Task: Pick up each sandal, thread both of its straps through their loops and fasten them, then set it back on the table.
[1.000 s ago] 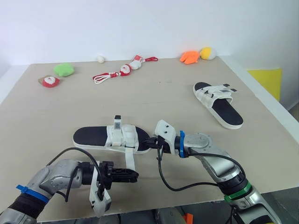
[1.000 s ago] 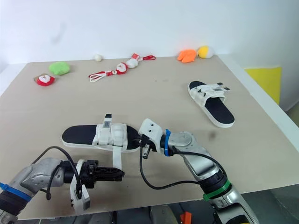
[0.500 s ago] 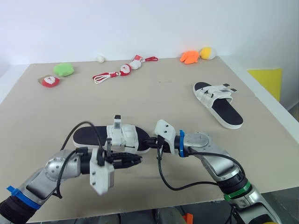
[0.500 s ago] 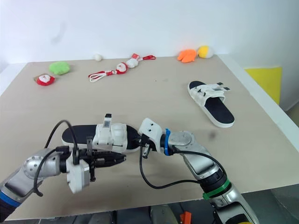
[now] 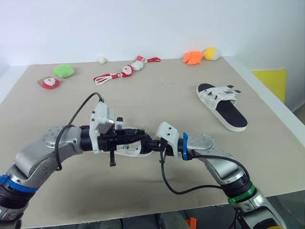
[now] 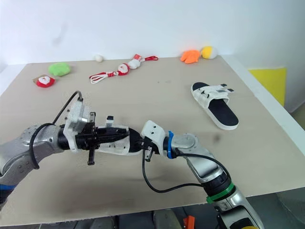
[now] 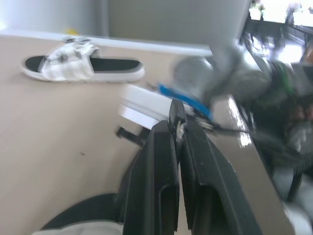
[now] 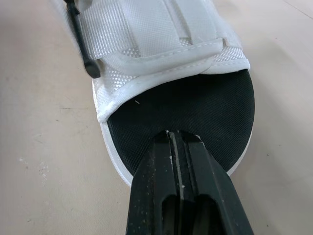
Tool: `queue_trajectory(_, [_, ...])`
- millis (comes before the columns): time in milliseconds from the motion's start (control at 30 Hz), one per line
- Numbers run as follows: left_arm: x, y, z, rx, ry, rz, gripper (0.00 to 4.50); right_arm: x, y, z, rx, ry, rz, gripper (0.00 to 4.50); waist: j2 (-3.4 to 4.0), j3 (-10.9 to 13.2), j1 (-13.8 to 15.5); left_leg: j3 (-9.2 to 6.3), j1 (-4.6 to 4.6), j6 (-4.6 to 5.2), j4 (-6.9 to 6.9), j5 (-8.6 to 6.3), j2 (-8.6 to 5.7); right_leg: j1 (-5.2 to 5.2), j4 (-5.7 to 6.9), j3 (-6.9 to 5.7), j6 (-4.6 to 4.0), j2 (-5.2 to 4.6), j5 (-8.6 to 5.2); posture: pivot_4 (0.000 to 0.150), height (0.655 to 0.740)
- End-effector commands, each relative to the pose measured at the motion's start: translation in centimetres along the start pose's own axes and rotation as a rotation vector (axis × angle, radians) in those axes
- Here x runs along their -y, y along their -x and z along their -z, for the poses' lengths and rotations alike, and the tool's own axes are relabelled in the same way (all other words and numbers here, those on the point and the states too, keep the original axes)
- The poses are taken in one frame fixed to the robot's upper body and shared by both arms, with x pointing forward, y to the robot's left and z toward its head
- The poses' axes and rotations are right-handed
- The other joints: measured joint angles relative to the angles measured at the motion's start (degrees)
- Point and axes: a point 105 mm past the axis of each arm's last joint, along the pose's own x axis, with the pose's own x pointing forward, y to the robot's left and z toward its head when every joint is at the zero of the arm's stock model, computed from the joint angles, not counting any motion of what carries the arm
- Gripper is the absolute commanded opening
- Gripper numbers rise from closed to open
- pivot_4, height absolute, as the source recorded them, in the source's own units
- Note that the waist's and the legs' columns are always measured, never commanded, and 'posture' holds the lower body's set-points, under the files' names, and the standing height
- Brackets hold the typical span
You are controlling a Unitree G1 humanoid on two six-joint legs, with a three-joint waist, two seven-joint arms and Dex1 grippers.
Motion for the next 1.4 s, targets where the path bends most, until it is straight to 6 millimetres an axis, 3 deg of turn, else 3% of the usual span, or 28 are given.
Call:
queue_trajectory(33, [-0.4, 0.0, -4.0, 0.124, -0.037, -0.007, 0.06, 0.1, -0.1, 4.3, -0.170, -0.088, 0.036, 0.00, -0.03, 0.0, 0.0, -0.03, -0.03, 0.00, 0.04, 0.00, -0.02, 0.00, 0.00, -0.01, 0.01, 0.00, 0.01, 0.150, 0.7400])
queue_trajectory(333, [-2.2, -0.1, -3.3, 0.056, 0.072, -0.042, 0.06, 1.0, 0.2, 5.5, -0.257, -0.043, 0.081, 0.00, -0.03, 0.0, 0.1, -0.12, -0.06, 0.00, 0.09, 0.01, -0.11, 0.07, 0.00, 0.00, 0.02, 0.00, 0.01, 0.150, 0.7400])
queue_trajectory(767, [-7.3, 1.0, 0.7, -0.035, 0.258, -0.208, 0.06, 0.8, 0.2, 5.9, -0.275, -0.036, 0.088, 0.00, -0.02, 0.0, 0.0, -0.23, 0.02, 0.09, 0.27, 0.09, -0.21, 0.26, 0.00, 0.00, 0.03, -0.01, 0.03, 0.150, 0.7400])
queue_trajectory(933, [-8.1, 0.7, 2.0, -0.042, 0.268, -0.216, 0.06, 0.8, 0.3, 5.8, -0.274, -0.039, 0.091, 0.00, -0.03, 0.0, 0.1, -0.26, 0.03, 0.09, 0.33, 0.09, -0.23, 0.32, 0.00, 0.00, 0.03, -0.01, 0.03, 0.150, 0.7400])
queue_trajectory(1167, [-8.4, -0.2, 1.5, 0.024, 0.308, -0.164, 0.06, 0.7, 0.4, 5.9, -0.273, -0.044, 0.092, 0.00, -0.04, 0.0, 0.1, -0.33, 0.04, 0.09, 0.45, 0.09, -0.33, 0.46, -0.01, 0.01, 0.04, -0.07, 0.03, 0.150, 0.7400])
queue_trajectory(1400, [-9.2, -0.7, 2.5, -0.015, 0.316, -0.190, 0.06, 0.6, 0.4, 5.9, -0.270, -0.046, 0.090, 0.00, -0.03, 0.0, 0.0, -0.39, 0.05, 0.09, 0.44, 0.08, -0.39, 0.50, -0.01, 0.01, 0.04, -0.09, 0.03, 0.150, 0.7400])
